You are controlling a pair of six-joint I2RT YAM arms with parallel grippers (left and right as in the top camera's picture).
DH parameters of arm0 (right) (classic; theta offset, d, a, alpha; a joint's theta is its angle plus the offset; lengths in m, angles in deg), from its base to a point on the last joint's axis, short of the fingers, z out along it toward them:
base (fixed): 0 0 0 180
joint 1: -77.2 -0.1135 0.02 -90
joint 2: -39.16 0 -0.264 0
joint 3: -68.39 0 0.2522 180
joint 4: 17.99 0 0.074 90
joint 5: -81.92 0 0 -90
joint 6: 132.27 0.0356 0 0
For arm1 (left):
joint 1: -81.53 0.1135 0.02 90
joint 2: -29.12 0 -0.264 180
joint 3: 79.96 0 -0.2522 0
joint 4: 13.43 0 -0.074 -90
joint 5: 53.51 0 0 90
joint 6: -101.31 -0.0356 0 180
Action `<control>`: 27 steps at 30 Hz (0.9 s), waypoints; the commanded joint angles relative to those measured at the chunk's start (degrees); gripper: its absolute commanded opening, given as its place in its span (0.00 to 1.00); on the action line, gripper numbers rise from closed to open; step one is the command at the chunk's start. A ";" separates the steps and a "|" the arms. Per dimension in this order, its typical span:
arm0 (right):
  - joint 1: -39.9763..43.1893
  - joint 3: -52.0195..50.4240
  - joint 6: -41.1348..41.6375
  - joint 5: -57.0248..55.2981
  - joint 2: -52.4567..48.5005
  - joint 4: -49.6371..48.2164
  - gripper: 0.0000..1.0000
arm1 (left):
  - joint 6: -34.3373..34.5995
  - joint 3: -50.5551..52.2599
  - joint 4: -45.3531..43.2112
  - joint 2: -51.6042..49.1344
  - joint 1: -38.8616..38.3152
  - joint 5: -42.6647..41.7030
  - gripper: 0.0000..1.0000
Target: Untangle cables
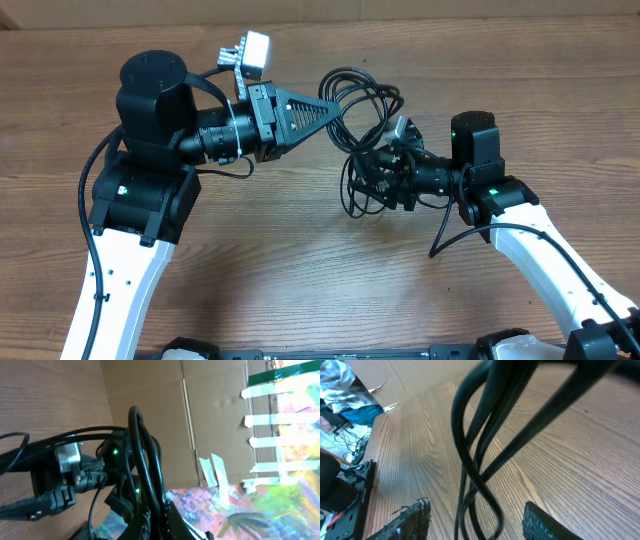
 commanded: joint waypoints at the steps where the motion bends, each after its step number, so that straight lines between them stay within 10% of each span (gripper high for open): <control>1: -0.11 0.96 0.35 0.92 -0.28 -1.33 0.59 | 5.51 -0.87 -2.78 0.02 -0.17 0.35 0.04; 8: -0.13 0.98 0.37 0.94 -0.28 -6.23 0.57 | 11.26 -0.87 -10.69 0.04 -0.26 0.07 0.04; 11: -0.11 0.98 0.42 0.94 -0.28 -7.52 0.21 | 11.21 -0.87 -10.64 0.02 -0.24 -0.20 0.05; 14: -0.11 0.98 1.60 0.92 -0.28 -7.50 0.04 | 10.99 -0.87 -10.64 0.02 -0.22 -0.20 0.04; 27: -0.11 0.98 7.19 0.92 -0.28 -7.50 0.04 | 3.32 -0.87 -5.90 0.02 -0.09 9.33 0.04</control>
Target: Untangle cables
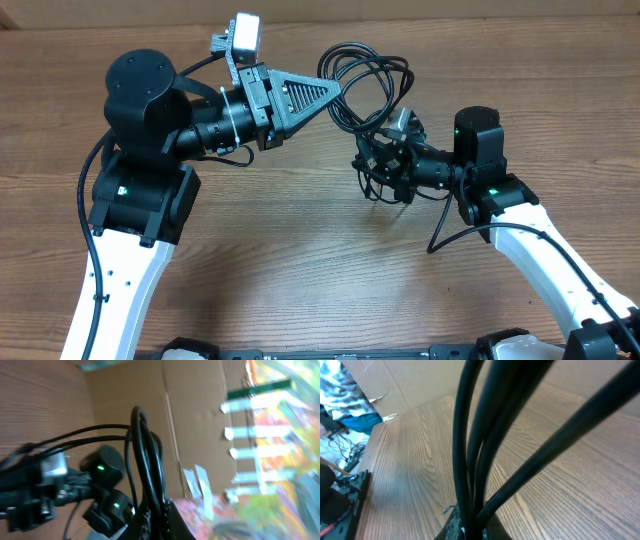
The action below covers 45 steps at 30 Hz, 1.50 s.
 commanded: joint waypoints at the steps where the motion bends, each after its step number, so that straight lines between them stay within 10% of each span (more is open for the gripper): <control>1: -0.11 0.98 5.25 0.50 -0.22 -0.42 0.04 | -5.84 -0.85 3.87 0.02 -0.07 9.73 0.04; 7: -0.11 0.98 21.38 1.31 0.66 -0.42 0.04 | -13.92 -0.85 22.97 0.02 -0.09 36.57 0.04; 16: -0.11 0.98 22.32 9.09 2.67 -1.33 0.07 | -19.32 -0.85 35.69 0.02 -0.09 54.62 0.04; 28: -0.11 0.98 22.49 9.07 3.39 -12.83 0.10 | -32.35 -0.85 52.89 0.02 -0.24 55.32 0.04; 36: -0.11 0.98 22.49 7.85 3.39 -17.07 0.10 | -47.32 -0.85 55.12 0.02 -0.26 39.85 0.04; 45: -0.11 0.98 22.47 6.88 3.39 -7.96 0.13 | -46.25 -0.85 54.31 0.02 -0.24 39.67 0.04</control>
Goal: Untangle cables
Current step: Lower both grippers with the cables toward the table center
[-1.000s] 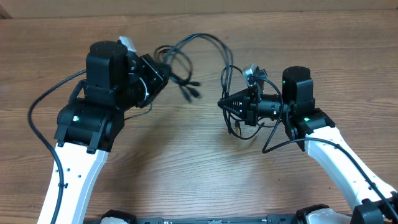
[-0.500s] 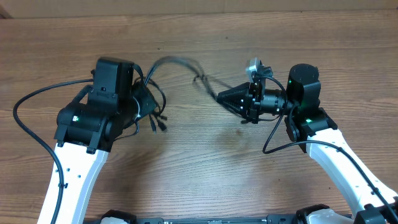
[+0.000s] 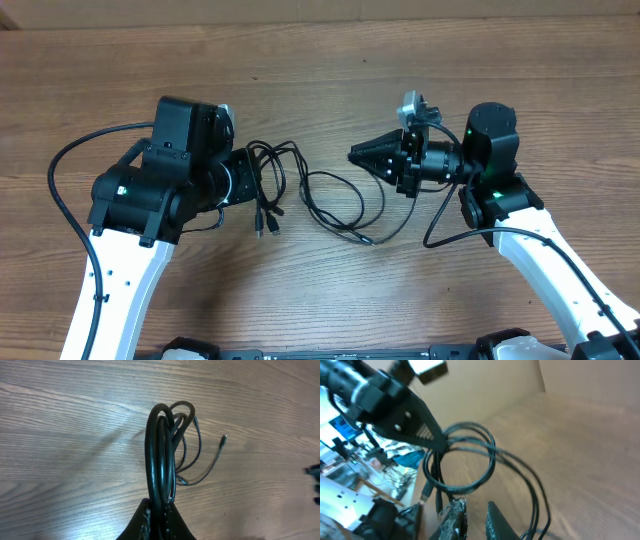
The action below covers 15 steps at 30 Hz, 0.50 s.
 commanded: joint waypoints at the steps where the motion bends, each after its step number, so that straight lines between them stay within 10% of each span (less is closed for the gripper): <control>1: -0.13 0.96 0.07 -2.51 1.22 6.14 0.13 | -0.59 -0.59 -0.79 0.07 -0.15 -1.79 0.04; 8: -3.37 0.94 -9.31 -9.05 0.79 22.56 0.41 | 7.50 -0.59 -2.86 0.07 -0.15 -2.36 0.04; 15: -9.49 0.92 -12.68 -23.30 -2.38 25.14 0.48 | 7.87 -0.59 -3.78 0.07 -0.17 -4.11 0.04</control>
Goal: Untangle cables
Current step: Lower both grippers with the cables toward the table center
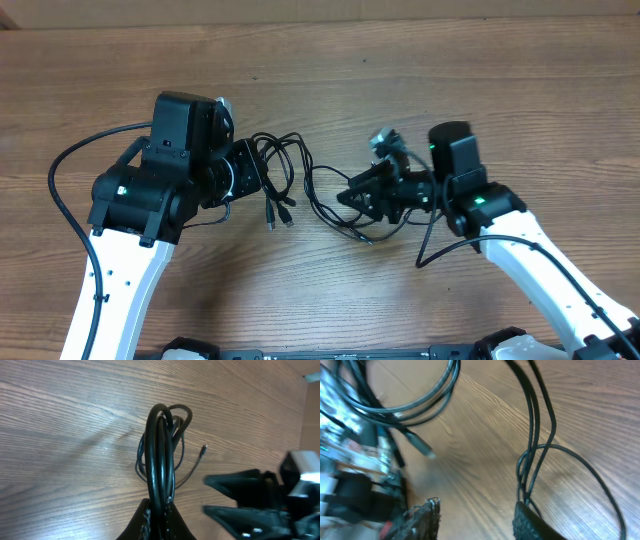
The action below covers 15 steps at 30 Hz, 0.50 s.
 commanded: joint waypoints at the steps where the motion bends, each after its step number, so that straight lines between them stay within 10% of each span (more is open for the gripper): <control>1: -2.45 0.68 -2.97 -7.91 -2.60 -0.83 0.48 | 1.05 -0.59 -0.28 0.07 -0.15 -1.51 0.04; 15: -5.05 0.66 -11.04 -9.18 -14.58 -8.85 0.51 | 2.95 -0.57 0.13 -1.55 -0.15 -1.70 0.04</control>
